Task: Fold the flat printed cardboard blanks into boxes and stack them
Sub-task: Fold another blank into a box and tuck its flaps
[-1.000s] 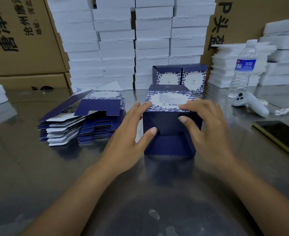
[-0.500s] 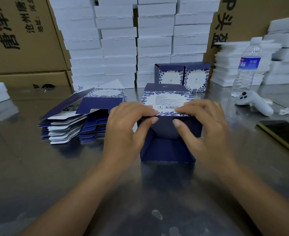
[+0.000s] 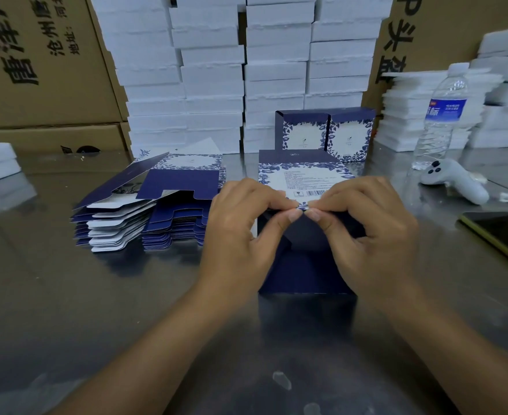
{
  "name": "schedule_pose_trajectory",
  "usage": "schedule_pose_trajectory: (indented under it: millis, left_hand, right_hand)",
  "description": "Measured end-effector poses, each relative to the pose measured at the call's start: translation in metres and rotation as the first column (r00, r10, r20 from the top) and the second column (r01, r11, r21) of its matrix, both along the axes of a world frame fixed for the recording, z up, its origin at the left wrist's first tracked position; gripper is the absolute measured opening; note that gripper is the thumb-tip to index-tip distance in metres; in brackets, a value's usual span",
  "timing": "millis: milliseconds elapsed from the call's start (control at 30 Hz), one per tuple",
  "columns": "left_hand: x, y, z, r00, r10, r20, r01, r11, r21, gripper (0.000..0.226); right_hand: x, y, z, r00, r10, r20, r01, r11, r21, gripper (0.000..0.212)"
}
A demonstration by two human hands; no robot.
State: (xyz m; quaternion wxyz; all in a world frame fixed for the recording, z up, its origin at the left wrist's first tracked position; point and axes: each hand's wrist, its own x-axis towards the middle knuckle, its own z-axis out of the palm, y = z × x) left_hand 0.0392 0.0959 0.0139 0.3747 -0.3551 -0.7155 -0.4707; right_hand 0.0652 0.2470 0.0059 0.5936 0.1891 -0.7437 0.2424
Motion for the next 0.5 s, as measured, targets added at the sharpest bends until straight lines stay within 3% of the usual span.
schedule_pose_trajectory:
  millis: [200, 500]
  left_hand:
    - [-0.001, -0.002, 0.0, 0.999, 0.015, -0.034, -0.016, 0.999, -0.031, 0.008]
    - [-0.001, -0.005, 0.006, 0.999, -0.036, 0.035, 0.036, 0.999, -0.023, 0.003]
  right_hand:
    - [0.001, 0.0, 0.003, 1.0, 0.0, 0.028, 0.0, 1.0, 0.009, 0.015]
    - [0.009, 0.01, 0.007, 0.99, 0.015, 0.138, -0.012, 1.0, -0.026, 0.018]
